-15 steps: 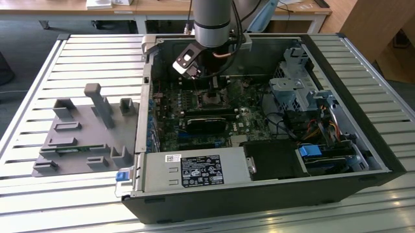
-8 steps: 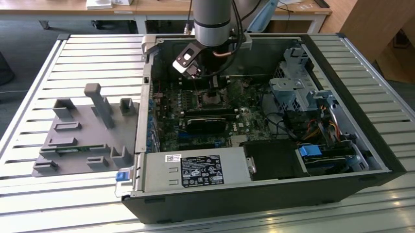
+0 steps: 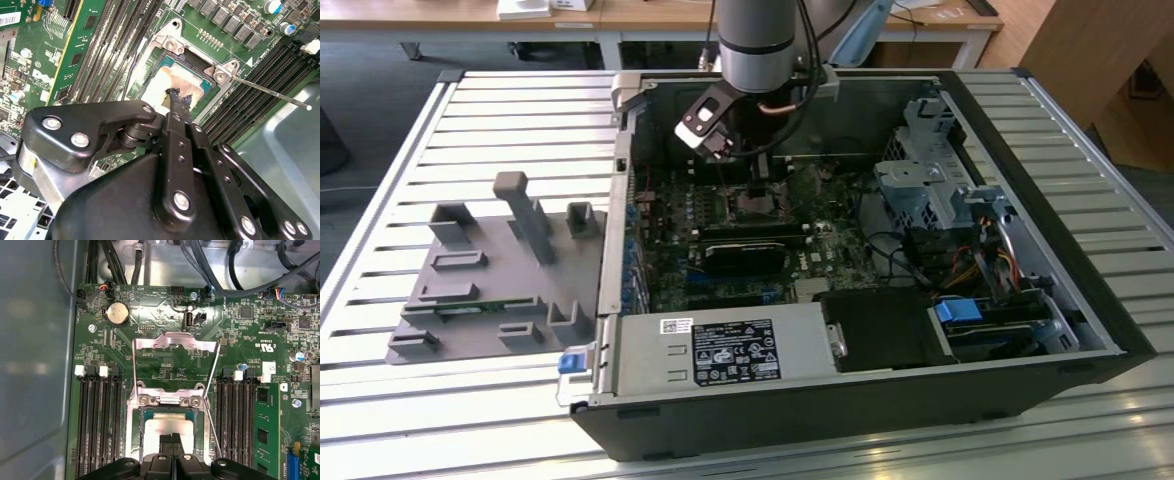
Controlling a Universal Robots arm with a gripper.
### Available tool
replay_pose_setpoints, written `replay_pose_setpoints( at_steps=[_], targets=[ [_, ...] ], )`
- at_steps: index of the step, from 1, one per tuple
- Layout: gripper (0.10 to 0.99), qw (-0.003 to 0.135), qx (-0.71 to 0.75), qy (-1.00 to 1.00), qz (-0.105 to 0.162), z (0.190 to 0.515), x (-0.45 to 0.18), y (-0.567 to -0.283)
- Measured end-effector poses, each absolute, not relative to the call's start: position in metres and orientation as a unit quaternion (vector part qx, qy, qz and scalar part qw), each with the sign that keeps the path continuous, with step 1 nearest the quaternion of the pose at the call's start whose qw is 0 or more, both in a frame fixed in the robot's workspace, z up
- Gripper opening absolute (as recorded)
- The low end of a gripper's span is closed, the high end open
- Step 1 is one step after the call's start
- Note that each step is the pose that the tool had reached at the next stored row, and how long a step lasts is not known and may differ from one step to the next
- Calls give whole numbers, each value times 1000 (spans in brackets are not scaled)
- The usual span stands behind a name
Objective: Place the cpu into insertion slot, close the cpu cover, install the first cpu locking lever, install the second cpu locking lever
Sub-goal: 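Close the cpu cover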
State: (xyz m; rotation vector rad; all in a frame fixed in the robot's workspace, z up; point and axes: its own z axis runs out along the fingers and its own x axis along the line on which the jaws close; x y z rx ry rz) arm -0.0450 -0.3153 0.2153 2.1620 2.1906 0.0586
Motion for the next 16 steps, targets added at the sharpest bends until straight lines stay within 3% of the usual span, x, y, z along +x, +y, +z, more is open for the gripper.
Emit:
replay_pose_setpoints(
  at_steps=[16],
  targets=[
    [106, 32, 702, 711, 19, 235, -45, -315]
  ],
)
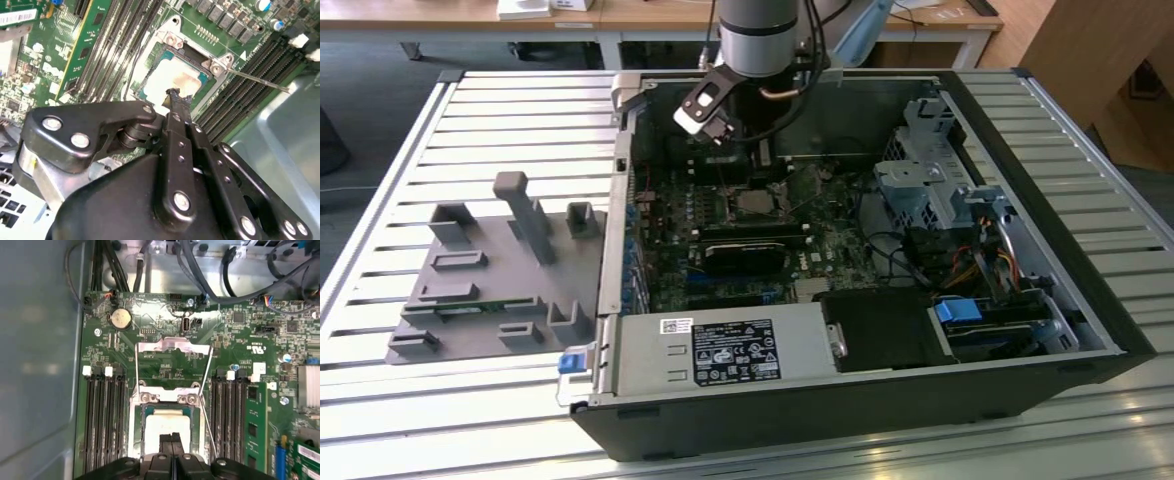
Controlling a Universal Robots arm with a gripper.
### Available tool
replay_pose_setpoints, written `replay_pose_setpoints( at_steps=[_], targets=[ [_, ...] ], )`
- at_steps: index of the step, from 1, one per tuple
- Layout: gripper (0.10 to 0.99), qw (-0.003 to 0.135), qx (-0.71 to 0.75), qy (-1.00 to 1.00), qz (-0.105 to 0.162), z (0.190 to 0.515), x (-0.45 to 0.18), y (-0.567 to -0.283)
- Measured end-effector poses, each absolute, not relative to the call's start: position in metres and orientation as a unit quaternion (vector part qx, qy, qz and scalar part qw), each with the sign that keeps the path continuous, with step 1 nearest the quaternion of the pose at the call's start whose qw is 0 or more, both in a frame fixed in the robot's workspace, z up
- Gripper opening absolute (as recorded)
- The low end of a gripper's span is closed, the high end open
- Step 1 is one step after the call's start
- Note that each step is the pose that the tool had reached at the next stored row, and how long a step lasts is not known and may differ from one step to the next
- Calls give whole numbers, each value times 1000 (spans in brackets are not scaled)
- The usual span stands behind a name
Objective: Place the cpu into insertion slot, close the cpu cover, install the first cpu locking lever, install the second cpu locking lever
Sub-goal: 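Close the cpu cover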
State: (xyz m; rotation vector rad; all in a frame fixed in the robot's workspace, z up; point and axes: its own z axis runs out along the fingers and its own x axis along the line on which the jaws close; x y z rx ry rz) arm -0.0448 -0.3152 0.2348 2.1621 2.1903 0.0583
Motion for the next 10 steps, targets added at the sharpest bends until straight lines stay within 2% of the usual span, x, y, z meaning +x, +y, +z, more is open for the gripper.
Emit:
replay_pose_setpoints(
  at_steps=[7, 10],
  targets=[
    [106, 32, 702, 711, 19, 260, -45, -315],
    [106, 32, 702, 711, 19, 260, -46, -316]
  ],
)
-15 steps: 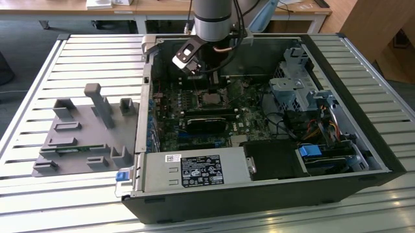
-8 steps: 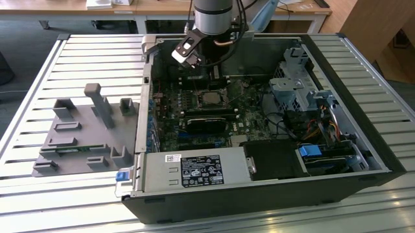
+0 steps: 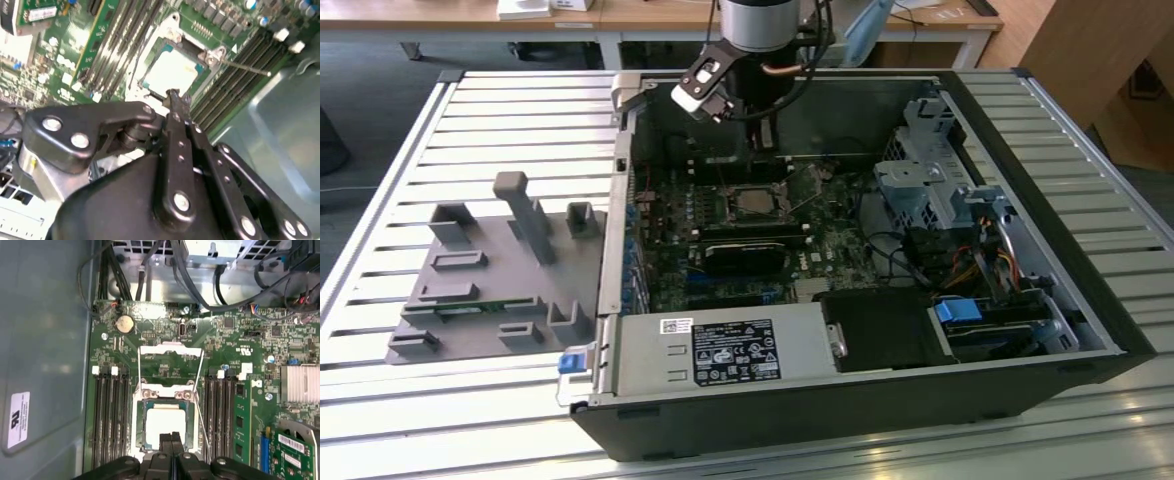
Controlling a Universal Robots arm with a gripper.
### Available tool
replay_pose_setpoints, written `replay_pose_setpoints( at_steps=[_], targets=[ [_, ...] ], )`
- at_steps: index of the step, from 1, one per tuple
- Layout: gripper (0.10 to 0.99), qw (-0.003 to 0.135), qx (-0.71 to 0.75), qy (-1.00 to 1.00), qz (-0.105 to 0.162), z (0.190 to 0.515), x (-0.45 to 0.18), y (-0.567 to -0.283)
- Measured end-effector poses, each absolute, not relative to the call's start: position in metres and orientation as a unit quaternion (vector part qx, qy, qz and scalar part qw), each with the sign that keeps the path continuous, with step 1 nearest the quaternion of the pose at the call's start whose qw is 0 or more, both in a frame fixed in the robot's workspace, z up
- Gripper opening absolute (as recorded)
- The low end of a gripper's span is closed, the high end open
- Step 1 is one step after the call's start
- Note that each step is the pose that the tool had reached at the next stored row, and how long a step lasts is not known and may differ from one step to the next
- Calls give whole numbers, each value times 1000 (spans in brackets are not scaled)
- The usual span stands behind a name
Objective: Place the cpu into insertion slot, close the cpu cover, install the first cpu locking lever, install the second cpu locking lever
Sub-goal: 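Close the cpu cover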
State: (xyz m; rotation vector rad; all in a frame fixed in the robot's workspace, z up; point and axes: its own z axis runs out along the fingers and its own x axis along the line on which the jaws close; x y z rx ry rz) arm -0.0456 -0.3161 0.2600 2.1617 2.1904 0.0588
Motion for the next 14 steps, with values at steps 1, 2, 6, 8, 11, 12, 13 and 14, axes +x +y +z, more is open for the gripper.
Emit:
replay_pose_setpoints(
  at_steps=[1, 2, 6, 8, 11, 12, 13, 14],
  targets=[
    [106, 32, 702, 711, 19, 260, -46, -317],
    [106, 32, 702, 711, 19, 260, -46, -318],
    [106, 31, 702, 711, 18, 260, -43, -319],
    [106, 28, 702, 711, 15, 260, -38, -319],
    [106, 20, 702, 712, 9, 260, -30, -319],
    [106, 20, 702, 712, 8, 260, -28, -319],
    [106, 20, 702, 712, 8, 260, -28, -319],
    [106, 19, 700, 713, 8, 260, -27, -319]
  ],
)
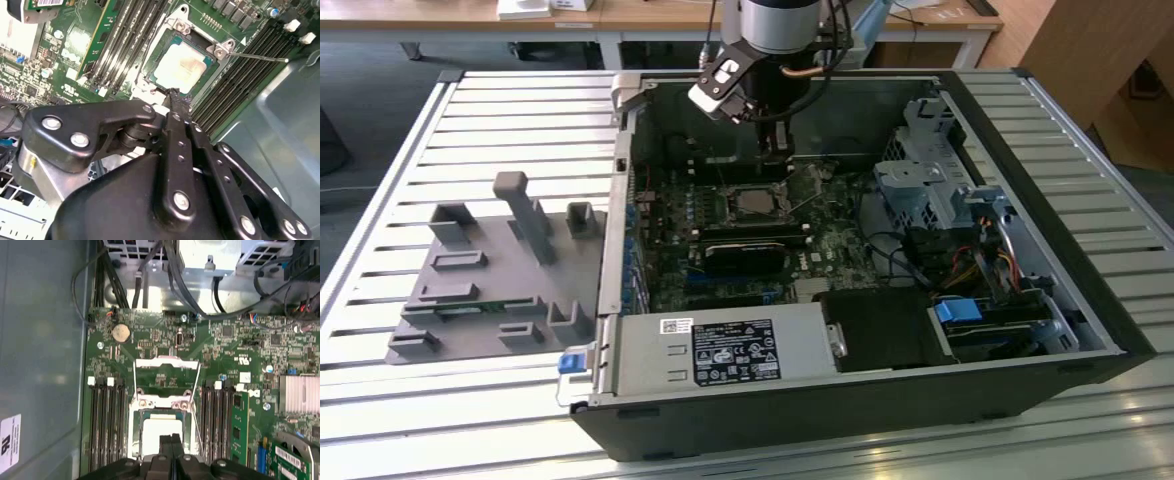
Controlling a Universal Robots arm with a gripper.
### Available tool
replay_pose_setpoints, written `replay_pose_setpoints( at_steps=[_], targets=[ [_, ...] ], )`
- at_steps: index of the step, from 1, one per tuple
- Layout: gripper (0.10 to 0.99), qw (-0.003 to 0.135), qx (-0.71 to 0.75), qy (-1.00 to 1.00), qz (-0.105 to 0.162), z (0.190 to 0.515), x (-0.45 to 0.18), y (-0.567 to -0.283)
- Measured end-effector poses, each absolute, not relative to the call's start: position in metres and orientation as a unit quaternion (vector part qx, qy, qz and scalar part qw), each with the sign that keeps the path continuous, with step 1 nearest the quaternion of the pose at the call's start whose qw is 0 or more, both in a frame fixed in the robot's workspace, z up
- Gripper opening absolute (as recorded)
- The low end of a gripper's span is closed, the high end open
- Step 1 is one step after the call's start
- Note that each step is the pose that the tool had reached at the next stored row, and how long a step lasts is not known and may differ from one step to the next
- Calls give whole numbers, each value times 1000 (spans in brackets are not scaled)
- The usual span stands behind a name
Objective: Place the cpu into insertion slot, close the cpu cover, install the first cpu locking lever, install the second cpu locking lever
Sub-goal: 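Close the cpu cover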
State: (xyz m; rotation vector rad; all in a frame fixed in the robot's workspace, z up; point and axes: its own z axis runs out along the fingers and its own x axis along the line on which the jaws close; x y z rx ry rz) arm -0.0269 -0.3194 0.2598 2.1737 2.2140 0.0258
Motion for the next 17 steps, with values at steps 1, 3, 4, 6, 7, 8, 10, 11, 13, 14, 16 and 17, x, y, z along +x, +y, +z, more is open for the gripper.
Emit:
replay_pose_setpoints(
  at_steps=[1, 3, 4, 6, 7, 8, 10, 11, 13, 14, 16, 17],
  targets=[
    [106, 19, 699, 714, 8, 260, -25, -319],
    [106, 19, 699, 715, 9, 259, -19, -319],
    [106, 19, 699, 715, 8, 259, -17, -319],
    [106, 18, 699, 715, 9, 260, -15, -319],
    [106, 17, 699, 715, 10, 260, -15, -319],
    [106, 17, 699, 715, 10, 260, -14, -319],
    [106, 17, 699, 715, 10, 260, -12, -319],
    [106, 17, 699, 715, 10, 260, -11, -319],
    [106, 17, 699, 715, 10, 260, -7, -318],
    [106, 17, 699, 715, 10, 260, -4, -318],
    [106, 17, 699, 715, 10, 260, -1, -318],
    [106, 17, 699, 715, 10, 260, 1, -318]
  ],
)
